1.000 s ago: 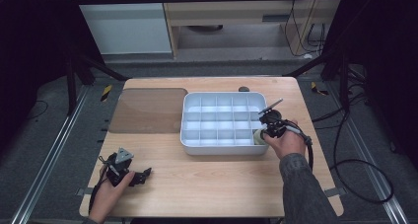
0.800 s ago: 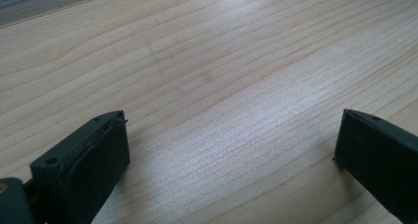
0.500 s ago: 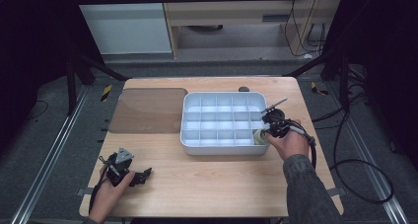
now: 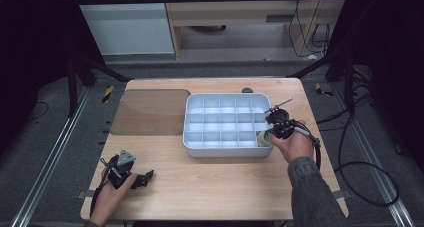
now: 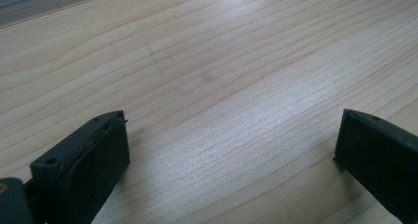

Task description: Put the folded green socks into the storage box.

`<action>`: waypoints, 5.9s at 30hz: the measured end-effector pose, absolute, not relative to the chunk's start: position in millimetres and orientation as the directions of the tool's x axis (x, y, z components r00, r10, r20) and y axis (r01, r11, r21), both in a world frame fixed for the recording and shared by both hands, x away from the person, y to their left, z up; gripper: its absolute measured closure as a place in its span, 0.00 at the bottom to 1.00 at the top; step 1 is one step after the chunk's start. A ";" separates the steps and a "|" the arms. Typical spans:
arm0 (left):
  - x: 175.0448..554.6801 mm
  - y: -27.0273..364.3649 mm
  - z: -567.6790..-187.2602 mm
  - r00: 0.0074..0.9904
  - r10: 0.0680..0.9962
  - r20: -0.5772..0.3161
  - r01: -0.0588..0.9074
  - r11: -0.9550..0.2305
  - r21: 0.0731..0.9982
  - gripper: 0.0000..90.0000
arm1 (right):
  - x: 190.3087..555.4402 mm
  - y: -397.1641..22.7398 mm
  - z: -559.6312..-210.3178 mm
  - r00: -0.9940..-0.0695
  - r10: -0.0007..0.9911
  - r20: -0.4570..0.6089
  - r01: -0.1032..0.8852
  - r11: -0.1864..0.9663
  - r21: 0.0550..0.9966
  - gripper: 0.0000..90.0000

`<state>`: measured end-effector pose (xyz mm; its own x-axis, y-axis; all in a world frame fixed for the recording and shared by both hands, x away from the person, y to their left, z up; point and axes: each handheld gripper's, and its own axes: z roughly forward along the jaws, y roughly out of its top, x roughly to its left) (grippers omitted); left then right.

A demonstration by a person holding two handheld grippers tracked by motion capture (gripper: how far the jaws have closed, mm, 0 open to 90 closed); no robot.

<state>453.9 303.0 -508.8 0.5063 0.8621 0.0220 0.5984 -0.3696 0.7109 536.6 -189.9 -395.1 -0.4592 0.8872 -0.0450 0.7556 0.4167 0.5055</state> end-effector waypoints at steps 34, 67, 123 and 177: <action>453.7 302.7 -508.8 0.508 0.861 0.022 0.597 -0.371 0.711 0.00 | 531.0 -183.3 -385.1 -0.481 0.876 -0.028 0.706 0.406 0.581 0.99; 453.7 302.6 -508.9 0.508 0.861 0.021 0.597 -0.369 0.712 0.00 | 502.1 -196.5 -385.7 -0.437 0.899 0.026 0.651 0.297 0.698 0.33; 451.3 301.1 -508.8 0.516 0.857 0.020 0.596 -0.375 0.710 0.00 | 419.2 -186.5 -456.2 -0.429 0.903 0.009 0.602 0.279 0.748 0.09; 451.2 301.1 -508.9 0.515 0.857 0.021 0.595 -0.376 0.710 0.00 | 431.5 -155.6 -511.2 -0.400 0.916 -0.003 0.638 0.281 0.717 0.03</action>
<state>451.2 301.1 -508.9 0.5154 0.8567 0.0211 0.5952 -0.3756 0.7104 431.5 -155.6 -511.2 -0.4004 0.9163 -0.0027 0.6382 0.2810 0.7168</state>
